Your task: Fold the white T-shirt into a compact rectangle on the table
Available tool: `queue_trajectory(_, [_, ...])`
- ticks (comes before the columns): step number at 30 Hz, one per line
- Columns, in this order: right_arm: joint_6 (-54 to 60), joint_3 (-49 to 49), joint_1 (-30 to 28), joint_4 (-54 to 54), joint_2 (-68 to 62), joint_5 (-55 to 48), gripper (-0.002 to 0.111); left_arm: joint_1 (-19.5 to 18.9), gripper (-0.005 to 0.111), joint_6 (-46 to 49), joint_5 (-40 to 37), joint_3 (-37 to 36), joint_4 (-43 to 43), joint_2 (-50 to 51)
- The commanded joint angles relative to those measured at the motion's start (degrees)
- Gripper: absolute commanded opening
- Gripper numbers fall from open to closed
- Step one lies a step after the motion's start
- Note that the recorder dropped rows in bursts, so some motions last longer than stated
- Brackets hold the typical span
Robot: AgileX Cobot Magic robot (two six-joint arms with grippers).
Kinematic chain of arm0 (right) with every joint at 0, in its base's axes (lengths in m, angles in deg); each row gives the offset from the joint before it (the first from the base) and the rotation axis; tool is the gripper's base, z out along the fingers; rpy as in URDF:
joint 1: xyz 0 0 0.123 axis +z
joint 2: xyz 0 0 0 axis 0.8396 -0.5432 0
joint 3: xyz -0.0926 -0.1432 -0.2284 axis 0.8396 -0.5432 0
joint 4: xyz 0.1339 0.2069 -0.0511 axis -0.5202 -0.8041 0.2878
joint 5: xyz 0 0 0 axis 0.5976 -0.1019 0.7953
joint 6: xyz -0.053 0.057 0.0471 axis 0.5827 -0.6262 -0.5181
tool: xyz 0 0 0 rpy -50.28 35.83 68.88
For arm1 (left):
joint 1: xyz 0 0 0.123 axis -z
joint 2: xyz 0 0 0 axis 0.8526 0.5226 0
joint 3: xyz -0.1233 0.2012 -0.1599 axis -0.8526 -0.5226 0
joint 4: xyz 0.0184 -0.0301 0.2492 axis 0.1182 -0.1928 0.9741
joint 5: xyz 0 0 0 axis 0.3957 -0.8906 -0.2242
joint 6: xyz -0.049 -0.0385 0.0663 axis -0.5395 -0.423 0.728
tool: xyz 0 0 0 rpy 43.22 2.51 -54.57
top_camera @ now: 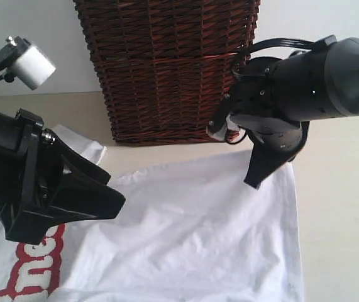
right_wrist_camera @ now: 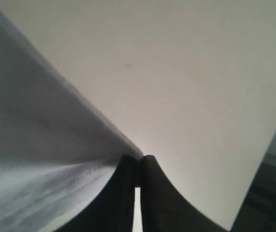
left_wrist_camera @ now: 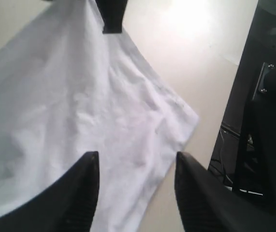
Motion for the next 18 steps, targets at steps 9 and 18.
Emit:
queue_trajectory(9, [-20.0,7.4,-0.4,26.8,0.8,8.9,0.002,-0.2,0.048,-0.2,7.0,-3.3,-0.9,-0.4])
queue_trajectory(18, [-13.7,10.0,-3.3,7.3,0.7,8.4,0.042,-6.6,0.018,-44.6,34.0,-4.9,37.6,8.8])
